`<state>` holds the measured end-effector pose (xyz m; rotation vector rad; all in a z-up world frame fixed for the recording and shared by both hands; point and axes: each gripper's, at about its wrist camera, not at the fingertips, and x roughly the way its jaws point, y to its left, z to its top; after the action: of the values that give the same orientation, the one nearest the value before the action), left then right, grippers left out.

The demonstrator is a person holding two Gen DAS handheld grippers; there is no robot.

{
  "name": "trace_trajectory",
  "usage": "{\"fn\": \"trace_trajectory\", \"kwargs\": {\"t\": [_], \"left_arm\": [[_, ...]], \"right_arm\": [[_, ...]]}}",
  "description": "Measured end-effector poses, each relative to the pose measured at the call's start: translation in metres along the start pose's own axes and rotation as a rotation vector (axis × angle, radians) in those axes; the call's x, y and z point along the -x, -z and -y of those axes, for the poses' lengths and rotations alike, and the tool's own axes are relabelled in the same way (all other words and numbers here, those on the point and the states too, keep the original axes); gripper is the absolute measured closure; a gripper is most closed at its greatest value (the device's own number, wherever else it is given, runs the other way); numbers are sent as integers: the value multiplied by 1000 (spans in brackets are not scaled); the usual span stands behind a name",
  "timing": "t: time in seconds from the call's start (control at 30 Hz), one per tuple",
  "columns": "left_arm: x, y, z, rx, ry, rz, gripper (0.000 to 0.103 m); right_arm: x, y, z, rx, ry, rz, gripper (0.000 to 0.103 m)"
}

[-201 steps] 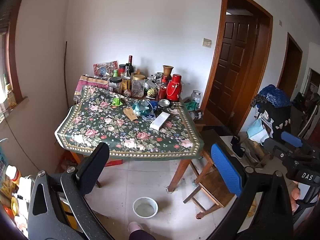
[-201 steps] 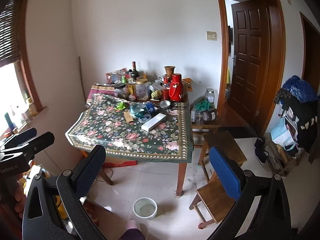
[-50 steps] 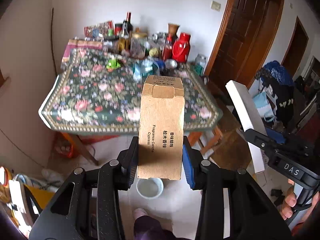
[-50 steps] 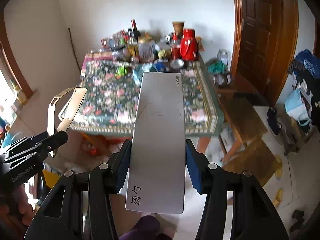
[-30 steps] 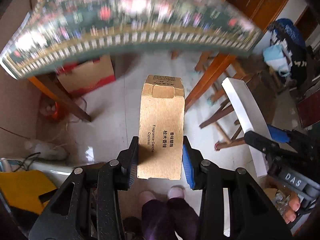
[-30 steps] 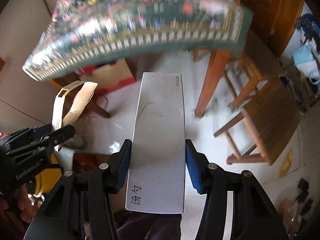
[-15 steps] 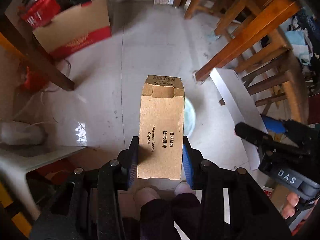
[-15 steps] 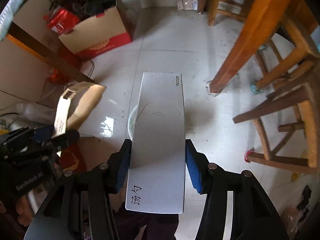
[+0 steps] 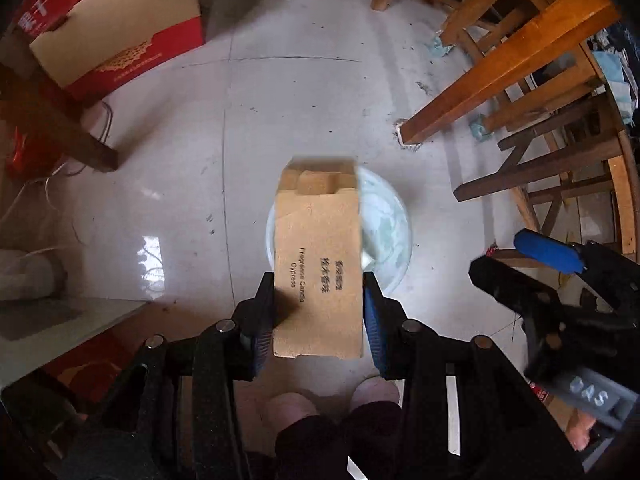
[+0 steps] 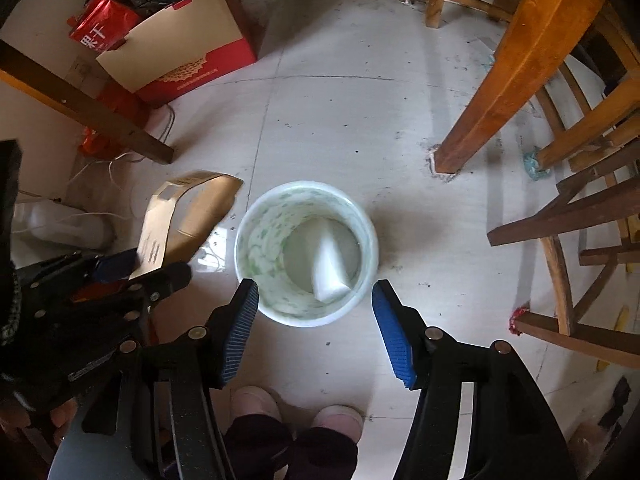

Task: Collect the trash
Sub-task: 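Open the right tool over the bucket while the left tool releases the box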

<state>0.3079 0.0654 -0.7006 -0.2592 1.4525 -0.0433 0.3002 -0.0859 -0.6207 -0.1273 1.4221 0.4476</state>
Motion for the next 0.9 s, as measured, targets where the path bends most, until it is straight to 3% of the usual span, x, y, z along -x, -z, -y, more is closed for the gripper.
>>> {"fn": "trace_trajectory", "kwargs": {"t": [0.2,0.4,0.63,0.9], "left_arm": [[-2,-17,15,-40,11,-38,62],[33,-21,23,-44,10,-28,62],[120,-18,35,-43,-9,12,62],[262,-12,49,-33,-13,119,62]], "right_arm": [[10,-8,2,5,36,14,47],[41,-16,6,-18,39,27,47],[106,-27,-2,-22,46,65,47],[224,-35,-25,-4,47,162,47]]}}
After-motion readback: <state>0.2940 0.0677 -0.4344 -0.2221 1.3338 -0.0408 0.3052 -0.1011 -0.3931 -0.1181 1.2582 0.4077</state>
